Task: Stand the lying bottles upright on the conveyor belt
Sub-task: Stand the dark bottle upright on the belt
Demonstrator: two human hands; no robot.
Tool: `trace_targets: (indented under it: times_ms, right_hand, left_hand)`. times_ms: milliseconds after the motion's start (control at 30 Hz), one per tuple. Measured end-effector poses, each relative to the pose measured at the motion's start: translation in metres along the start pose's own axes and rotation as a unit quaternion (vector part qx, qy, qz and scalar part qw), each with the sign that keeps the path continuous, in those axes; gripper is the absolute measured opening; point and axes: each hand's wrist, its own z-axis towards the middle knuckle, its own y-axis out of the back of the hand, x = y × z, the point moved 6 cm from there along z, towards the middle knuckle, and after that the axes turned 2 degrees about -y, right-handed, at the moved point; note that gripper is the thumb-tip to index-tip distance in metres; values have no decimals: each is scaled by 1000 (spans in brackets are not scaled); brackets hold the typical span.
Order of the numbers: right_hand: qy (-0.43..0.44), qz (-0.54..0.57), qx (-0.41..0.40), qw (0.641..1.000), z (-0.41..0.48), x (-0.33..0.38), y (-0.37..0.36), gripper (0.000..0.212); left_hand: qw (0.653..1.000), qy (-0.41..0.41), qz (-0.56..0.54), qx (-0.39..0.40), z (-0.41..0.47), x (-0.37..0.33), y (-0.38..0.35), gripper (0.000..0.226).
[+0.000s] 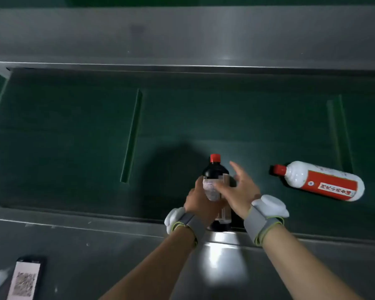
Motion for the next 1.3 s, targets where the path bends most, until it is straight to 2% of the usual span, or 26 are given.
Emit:
trace_targets:
  times_ms: [100, 233, 333, 433, 600, 667, 767, 867, 933, 1033, 1133, 1200, 1267, 1300]
  right_hand:
    - [-28, -6, -3, 1000, 9, -11, -14, 79]
    - [-58, 16, 28, 998, 16, -22, -32, 84]
    - [-66, 23, 42, 997, 17, -21, -37, 91]
    - [-70, 8, 26, 997, 21, -12, -39, 84]
    - [-108, -14, 23, 994, 25, -9, -44, 78]
    - [-136, -13, 45, 990, 27, -14, -48, 66]
    - [-157, 20, 62, 986, 28, -18, -52, 35]
    - [-193, 150, 56, 968, 22, -20, -54, 25]
    - [-199, 224, 104, 948, 16, -18, -61, 19]
    - [-157, 291, 148, 932, 12, -7, -64, 8]
    - [-109, 347, 184, 913, 8, 11, -70, 21]
    - [-129, 349, 193, 908, 2, 18, -71, 42]
    - [-146, 333, 207, 908, -1, 23, -71, 62]
    - [-134, 327, 214, 911, -1, 28, -70, 64]
  left_hand:
    - [999, 17, 23, 25, 8, 7, -6, 85]
    - [999, 28, 28, 26, 18, 16, -10, 68]
    - [998, 26, 53, 26, 25, 22, -15, 82]
    - [996, 31, 83, 32, 26, 27, -19, 103]
    - [997, 13, 77, 22, 25, 27, -16, 110]
    - [998, 1, 53, 22, 26, 27, -11, 113]
    - [999, -5, 32, 16, 26, 29, -4, 119]
    - [999, 36, -7, -16, 30, 35, 10, 122]
    - [996, 56, -56, -36, 35, 39, 25, 117]
    - [984, 25, -173, -18, 38, 39, 41, 100]
    - [968, -28, -248, 14, 39, 30, 48, 72]
    - [961, -48, -272, 7, 39, 22, 54, 60]
    - [958, -55, -281, 3, 41, 17, 60, 61]
    - [957, -53, -285, 2, 42, 16, 63, 64]
